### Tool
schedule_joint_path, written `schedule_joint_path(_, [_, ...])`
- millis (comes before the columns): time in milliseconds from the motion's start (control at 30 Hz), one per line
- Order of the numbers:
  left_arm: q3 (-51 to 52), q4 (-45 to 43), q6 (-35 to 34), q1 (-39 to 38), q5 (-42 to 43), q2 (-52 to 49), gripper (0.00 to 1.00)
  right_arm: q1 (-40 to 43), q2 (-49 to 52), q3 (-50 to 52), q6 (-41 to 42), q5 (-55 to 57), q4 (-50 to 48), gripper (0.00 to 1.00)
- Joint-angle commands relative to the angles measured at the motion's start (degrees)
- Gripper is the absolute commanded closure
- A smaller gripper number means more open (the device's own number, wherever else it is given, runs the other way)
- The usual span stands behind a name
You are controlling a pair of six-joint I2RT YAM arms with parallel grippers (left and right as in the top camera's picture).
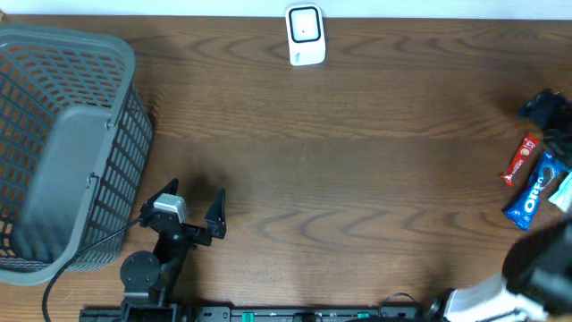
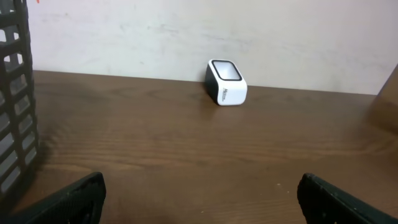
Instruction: Scan the item barcode
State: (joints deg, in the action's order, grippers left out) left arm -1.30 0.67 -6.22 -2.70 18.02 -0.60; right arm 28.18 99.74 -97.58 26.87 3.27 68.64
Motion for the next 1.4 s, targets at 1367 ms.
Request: schedule_joint_path(1367, [1.0, 1.9, -0.5, -0.1, 0.5, 0.4, 0.02, -18.0, -63.3, 20.4, -31.6, -24.5, -15.6, 0.01])
